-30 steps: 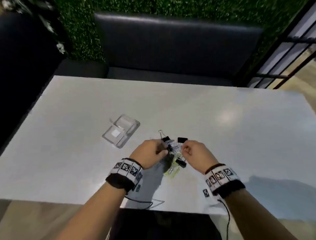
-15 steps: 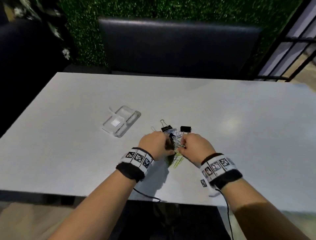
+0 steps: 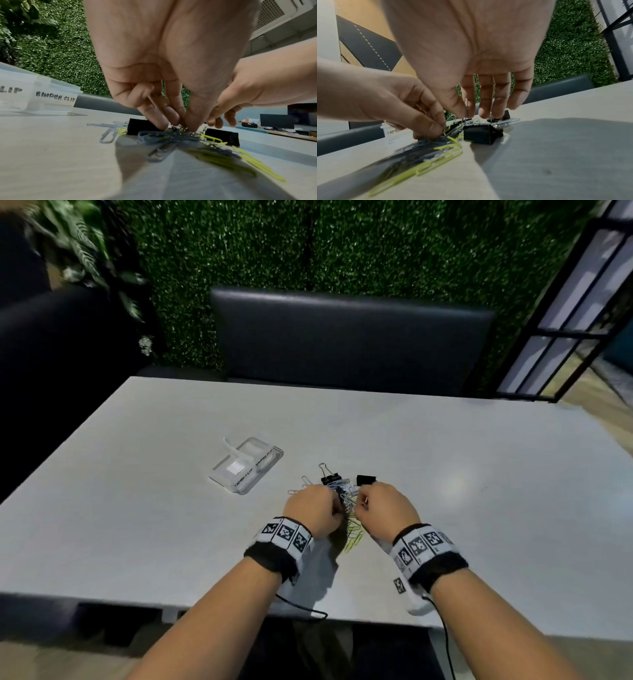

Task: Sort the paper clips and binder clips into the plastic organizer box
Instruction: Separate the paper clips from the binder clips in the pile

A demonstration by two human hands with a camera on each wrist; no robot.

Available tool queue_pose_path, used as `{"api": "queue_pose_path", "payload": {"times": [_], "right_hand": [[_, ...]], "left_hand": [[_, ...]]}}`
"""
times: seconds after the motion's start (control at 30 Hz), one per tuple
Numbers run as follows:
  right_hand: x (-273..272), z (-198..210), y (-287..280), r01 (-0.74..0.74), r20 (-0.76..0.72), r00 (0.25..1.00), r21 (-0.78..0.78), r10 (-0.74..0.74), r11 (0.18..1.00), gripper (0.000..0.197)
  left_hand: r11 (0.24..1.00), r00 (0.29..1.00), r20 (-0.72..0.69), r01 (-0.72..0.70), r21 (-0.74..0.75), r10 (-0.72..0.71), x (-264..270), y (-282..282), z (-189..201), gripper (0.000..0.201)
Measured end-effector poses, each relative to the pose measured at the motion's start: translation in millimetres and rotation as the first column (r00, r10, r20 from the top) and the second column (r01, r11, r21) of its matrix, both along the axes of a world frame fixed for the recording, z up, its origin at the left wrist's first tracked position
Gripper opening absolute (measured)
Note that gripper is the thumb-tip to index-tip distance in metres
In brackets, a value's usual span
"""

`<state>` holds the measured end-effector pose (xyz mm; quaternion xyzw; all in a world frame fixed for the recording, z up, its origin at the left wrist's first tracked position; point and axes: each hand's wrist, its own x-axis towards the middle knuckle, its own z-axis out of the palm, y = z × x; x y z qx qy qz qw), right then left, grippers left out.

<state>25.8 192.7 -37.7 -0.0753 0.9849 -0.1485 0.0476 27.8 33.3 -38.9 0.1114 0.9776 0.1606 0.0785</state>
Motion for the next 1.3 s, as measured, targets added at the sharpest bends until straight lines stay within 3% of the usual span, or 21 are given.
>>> {"api": "queue_pose_path", "payload": {"times": [0.13,0.27,0.43,0.5,0.6,0.63,0.73,0.8,0.9,1.0,1.13,1.2,1.3], "right_hand": [[1.5,7.4,2.3,0.012,-0.036,0.999,-0.04,-0.014,0.999,0.015],[8.4,13.2,8.5,0.098,-0.013,0.995,-0.202,-0.103,0.974,0.013],[10.2,8.7,16.4,0.228,0.039,0.972,-0.428,-0.234,0.874,0.01],[4.9,12.3,14.2,0.303,0.114,0.949,-0.593,-0.295,0.746,0.009],[-0.4,21.7,2.1,0.435,0.365,0.895,-0.839,-0.255,0.326,0.013],[-0.6,24.5,-3.8,0.455,0.408,0.886,-0.858,-0.221,0.239,0.014],[0.1,31.9,-23.9,0.467,0.459,0.88,-0.883,-0.12,0.05,0.008],[-3.5,34.4,-37.0,0.47,0.47,0.88,-0.882,-0.062,-0.029,0.005],[-13.7,36.3,-65.2,0.479,0.479,0.878,-0.876,0.029,-0.058,0.006],[-30.8,39.3,-102.8,0.487,0.483,0.87,-0.873,0.1,-0.015,0.009],[-57.7,41.5,-158.0,0.478,0.485,0.861,-0.874,0.151,0.081,0.015],[-69.5,40.5,-179.6,0.464,0.488,0.859,-0.869,0.154,0.171,0.016],[-84.0,37.3,-200.5,0.41,0.465,0.874,-0.86,0.139,0.304,0.01]], "left_hand": [[0.998,1.0,-0.019,-0.017,0.059,0.018,-1.3,-2.9,2.5,0.018],[0.991,0.998,-0.036,-0.052,0.122,0.057,-1.5,-9.7,7.5,0.014],[0.92,0.991,-0.02,-0.119,0.372,0.136,-2.9,-20.2,14.6,0.007],[0.863,0.989,-0.001,-0.131,0.488,0.151,-4.3,-23.4,17.9,0.008],[0.746,0.984,0.046,-0.16,0.647,0.171,-5.1,-26.9,23.0,0.01],[0.707,0.982,0.066,-0.175,0.685,0.18,-4.4,-28.1,25.1,0.009],[0.632,0.974,0.098,-0.206,0.747,0.202,-2.6,-36.0,30.8,0.008],[0.584,0.964,0.111,-0.237,0.776,0.243,-1.5,-46.9,35.2,0.008],[0.46,0.939,0.156,-0.289,0.839,0.306,-3.4,-75.6,41.5,0.005],[0.325,0.901,0.198,-0.334,0.885,0.386,-13.4,-114.5,45.1,0.011],[0.147,0.801,0.255,-0.389,0.91,0.541,-37.7,-165.0,41.9,0.005],[0.08,0.733,0.278,-0.412,0.908,0.62,-51.4,-183.5,35.5,0.007],[0.083,0.666,0.294,-0.473,0.877,0.685,-65.3,-200.0,20.9,0.007]]}}
